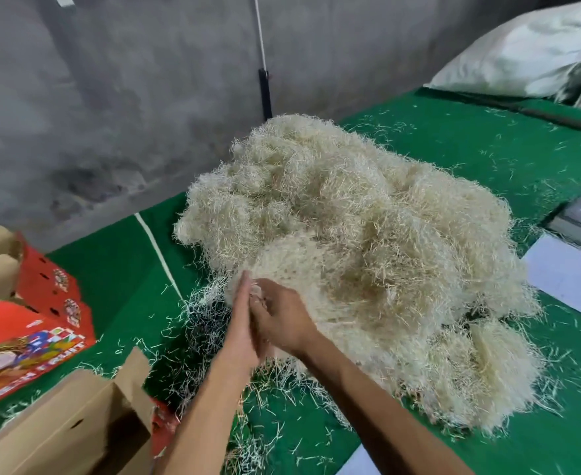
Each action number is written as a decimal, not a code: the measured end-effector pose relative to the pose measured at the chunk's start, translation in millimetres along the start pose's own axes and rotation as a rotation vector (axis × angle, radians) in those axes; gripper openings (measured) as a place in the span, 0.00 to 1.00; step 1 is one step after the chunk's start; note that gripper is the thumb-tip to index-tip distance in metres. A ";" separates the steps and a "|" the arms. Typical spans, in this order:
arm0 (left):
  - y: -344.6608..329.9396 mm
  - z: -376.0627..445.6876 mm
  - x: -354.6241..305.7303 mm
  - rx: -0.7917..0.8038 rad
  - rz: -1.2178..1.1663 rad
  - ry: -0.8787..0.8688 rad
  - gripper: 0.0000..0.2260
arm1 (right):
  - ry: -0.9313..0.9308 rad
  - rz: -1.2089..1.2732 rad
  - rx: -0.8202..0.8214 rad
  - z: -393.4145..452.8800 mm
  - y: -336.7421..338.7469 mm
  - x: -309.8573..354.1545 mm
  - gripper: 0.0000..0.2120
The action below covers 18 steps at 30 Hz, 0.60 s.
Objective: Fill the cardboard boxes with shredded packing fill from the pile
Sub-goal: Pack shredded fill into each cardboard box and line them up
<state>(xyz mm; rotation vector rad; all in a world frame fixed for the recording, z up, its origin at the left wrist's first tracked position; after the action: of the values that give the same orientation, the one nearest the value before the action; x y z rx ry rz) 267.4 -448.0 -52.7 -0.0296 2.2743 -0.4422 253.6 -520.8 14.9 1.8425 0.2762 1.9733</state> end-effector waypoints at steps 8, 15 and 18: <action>92.0 -63.3 -112.2 -0.252 0.092 -0.367 0.29 | -0.032 0.217 -0.256 -10.7 15.6 20.9 0.21; 115.7 -105.2 -123.6 -0.070 -0.140 -0.412 0.31 | -0.611 1.037 0.228 -33.1 -68.0 36.0 0.45; 144.7 -118.6 -112.0 -0.211 0.041 -0.416 0.39 | -0.654 1.162 0.262 -39.0 -107.7 73.8 0.48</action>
<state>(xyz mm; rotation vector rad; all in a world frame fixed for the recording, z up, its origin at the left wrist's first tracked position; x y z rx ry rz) 274.8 -258.0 54.0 -0.1666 1.8971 -0.1529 231.3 -387.5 31.9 3.0953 -0.9834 1.7353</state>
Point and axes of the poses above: each hand's wrist, its own z-axis towards the middle knuckle, its own y-axis out of the back of the hand, x = y × z, the point moved 8 cm from there along z, towards the middle knuckle
